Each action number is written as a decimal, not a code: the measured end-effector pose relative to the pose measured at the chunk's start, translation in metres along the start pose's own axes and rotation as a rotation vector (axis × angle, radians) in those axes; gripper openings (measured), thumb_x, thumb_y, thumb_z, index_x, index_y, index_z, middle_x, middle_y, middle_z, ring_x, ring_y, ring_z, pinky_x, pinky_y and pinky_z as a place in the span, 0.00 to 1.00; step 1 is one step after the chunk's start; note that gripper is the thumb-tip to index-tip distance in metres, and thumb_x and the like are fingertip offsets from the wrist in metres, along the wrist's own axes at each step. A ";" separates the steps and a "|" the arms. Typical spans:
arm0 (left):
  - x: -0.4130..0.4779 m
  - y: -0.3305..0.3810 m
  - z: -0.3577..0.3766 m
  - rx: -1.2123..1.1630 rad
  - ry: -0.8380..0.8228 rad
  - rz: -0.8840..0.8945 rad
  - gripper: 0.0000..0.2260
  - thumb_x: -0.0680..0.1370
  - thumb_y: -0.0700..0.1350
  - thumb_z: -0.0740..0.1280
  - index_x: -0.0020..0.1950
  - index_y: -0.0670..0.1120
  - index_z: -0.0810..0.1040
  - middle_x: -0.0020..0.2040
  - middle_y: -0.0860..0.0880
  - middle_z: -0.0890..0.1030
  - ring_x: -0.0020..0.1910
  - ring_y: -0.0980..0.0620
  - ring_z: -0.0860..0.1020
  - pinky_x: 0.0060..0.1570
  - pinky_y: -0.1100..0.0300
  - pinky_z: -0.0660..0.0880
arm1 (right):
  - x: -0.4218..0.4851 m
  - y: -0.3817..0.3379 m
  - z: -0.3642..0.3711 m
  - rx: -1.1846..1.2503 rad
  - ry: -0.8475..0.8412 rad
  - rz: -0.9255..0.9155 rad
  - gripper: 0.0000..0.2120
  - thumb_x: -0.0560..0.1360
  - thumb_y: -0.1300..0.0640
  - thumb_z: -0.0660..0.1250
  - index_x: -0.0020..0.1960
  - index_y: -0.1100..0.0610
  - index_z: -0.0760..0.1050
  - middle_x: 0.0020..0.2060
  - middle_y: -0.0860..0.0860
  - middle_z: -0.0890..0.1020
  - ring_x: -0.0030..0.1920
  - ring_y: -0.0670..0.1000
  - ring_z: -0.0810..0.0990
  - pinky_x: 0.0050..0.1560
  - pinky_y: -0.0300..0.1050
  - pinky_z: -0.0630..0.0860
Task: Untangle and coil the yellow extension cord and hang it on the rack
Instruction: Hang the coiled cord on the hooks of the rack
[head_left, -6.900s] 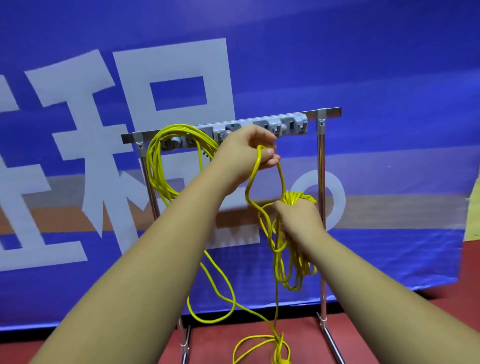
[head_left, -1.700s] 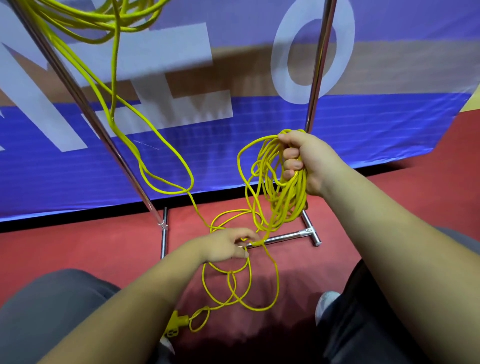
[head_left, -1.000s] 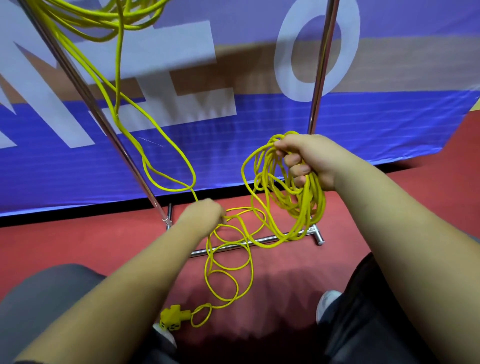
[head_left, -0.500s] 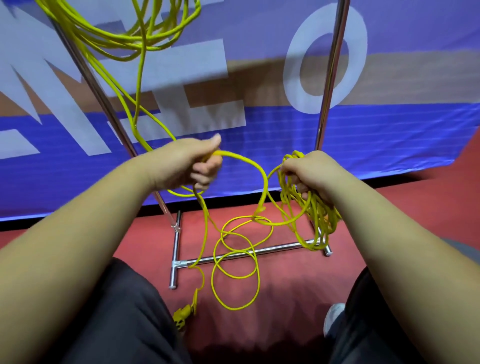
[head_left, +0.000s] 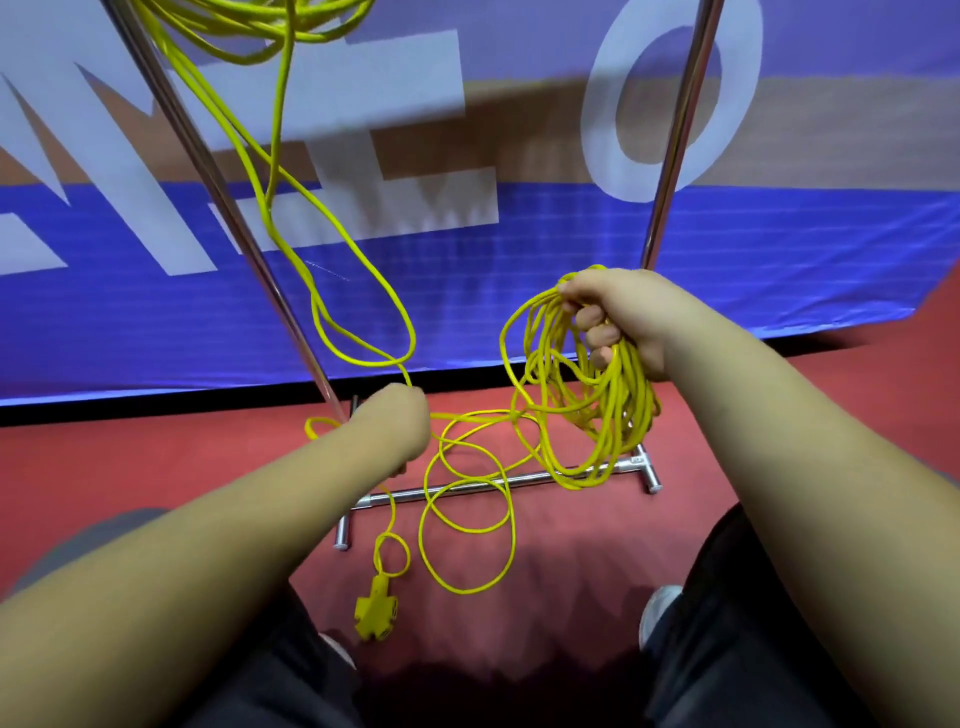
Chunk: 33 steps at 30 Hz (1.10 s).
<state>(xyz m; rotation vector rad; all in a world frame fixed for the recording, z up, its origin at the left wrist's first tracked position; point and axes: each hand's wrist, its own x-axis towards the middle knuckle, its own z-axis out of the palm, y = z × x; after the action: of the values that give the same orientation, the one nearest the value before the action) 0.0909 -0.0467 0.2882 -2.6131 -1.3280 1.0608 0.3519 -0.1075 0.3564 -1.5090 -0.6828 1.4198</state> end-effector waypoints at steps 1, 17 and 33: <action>0.004 -0.006 -0.003 -0.169 0.043 -0.047 0.11 0.80 0.48 0.70 0.58 0.43 0.84 0.56 0.48 0.85 0.57 0.47 0.83 0.54 0.54 0.80 | -0.001 0.001 0.003 -0.041 -0.014 0.013 0.11 0.81 0.51 0.67 0.43 0.55 0.74 0.28 0.46 0.64 0.22 0.45 0.58 0.25 0.38 0.61; -0.002 -0.003 -0.045 -1.860 0.031 0.130 0.09 0.78 0.42 0.75 0.46 0.47 0.75 0.47 0.46 0.88 0.45 0.52 0.86 0.52 0.48 0.84 | 0.006 0.030 0.032 -0.229 0.123 -0.186 0.06 0.78 0.57 0.72 0.45 0.58 0.76 0.29 0.53 0.72 0.23 0.50 0.67 0.25 0.44 0.71; 0.000 0.001 -0.075 -2.095 0.394 0.117 0.16 0.76 0.31 0.74 0.59 0.40 0.73 0.53 0.38 0.84 0.47 0.44 0.88 0.43 0.52 0.84 | 0.001 0.043 0.052 -0.350 -0.052 -0.193 0.14 0.76 0.57 0.65 0.48 0.69 0.81 0.29 0.60 0.76 0.29 0.56 0.75 0.32 0.47 0.77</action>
<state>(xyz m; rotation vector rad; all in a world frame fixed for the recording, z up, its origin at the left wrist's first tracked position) 0.1356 -0.0270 0.3456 -3.0020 -2.7901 -2.0639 0.2936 -0.1123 0.3227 -1.6237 -1.1241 1.2406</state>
